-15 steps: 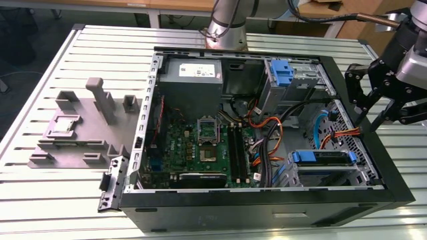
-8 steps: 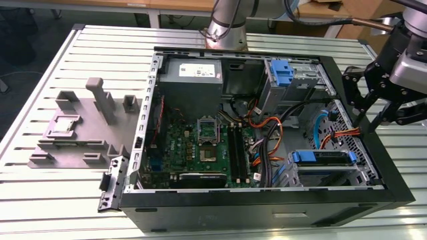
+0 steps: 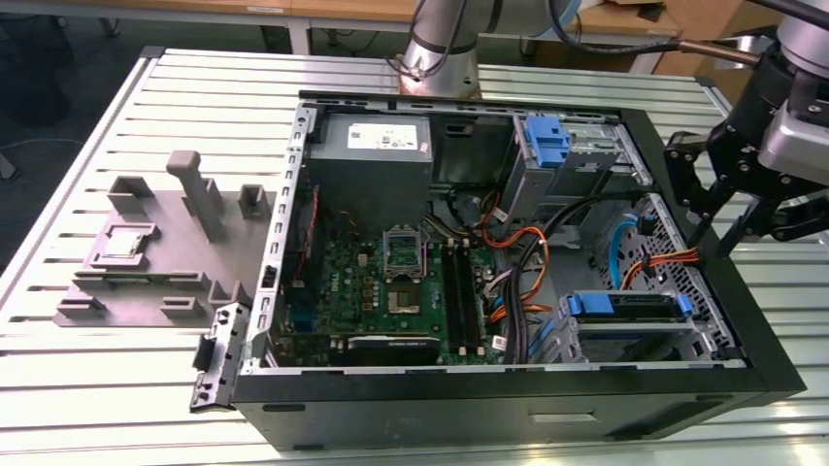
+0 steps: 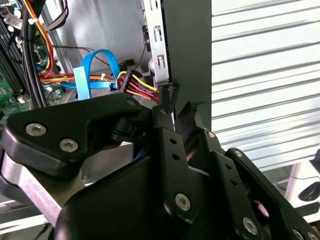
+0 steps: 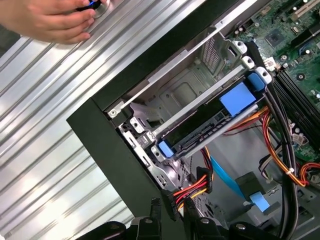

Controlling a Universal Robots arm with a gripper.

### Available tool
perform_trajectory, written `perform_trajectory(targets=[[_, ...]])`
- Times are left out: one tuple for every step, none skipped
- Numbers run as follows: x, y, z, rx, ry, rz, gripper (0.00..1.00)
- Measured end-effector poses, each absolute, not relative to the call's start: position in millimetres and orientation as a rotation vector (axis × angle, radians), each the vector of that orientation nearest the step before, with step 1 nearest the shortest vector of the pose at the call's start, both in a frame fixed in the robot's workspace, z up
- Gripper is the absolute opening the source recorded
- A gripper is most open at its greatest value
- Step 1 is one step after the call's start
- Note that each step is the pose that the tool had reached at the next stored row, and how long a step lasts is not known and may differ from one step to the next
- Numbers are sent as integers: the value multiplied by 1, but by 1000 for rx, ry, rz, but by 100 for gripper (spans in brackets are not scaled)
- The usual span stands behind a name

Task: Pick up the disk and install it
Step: 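Insert the first disk wire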

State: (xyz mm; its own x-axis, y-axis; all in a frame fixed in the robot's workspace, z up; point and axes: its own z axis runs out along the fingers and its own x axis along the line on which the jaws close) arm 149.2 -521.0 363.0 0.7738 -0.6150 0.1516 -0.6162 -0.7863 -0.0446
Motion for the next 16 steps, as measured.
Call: perform_trajectory(targets=[[149,-521,363,2956,-1009,249,31],[149,-521,362,2958,-997,250,31],[149,-521,362,2959,-988,251,31],[148,-521,361,2960,-980,252,31],[148,-521,361,2961,-974,253,31],[147,-521,360,2962,-970,253,31],[146,-521,359,2961,-967,254,31],[146,-521,359,2959,-964,256,31],[146,-521,358,2953,-960,260,31],[146,-521,358,2948,-956,264,31],[146,-521,357,2942,-953,268,31],[146,-521,357,2938,-951,272,31],[146,-521,357,2938,-949,276,31],[145,-521,356,2937,-947,280,31],[145,-521,356,2938,-946,284,31],[144,-521,355,2939,-944,288,31]])
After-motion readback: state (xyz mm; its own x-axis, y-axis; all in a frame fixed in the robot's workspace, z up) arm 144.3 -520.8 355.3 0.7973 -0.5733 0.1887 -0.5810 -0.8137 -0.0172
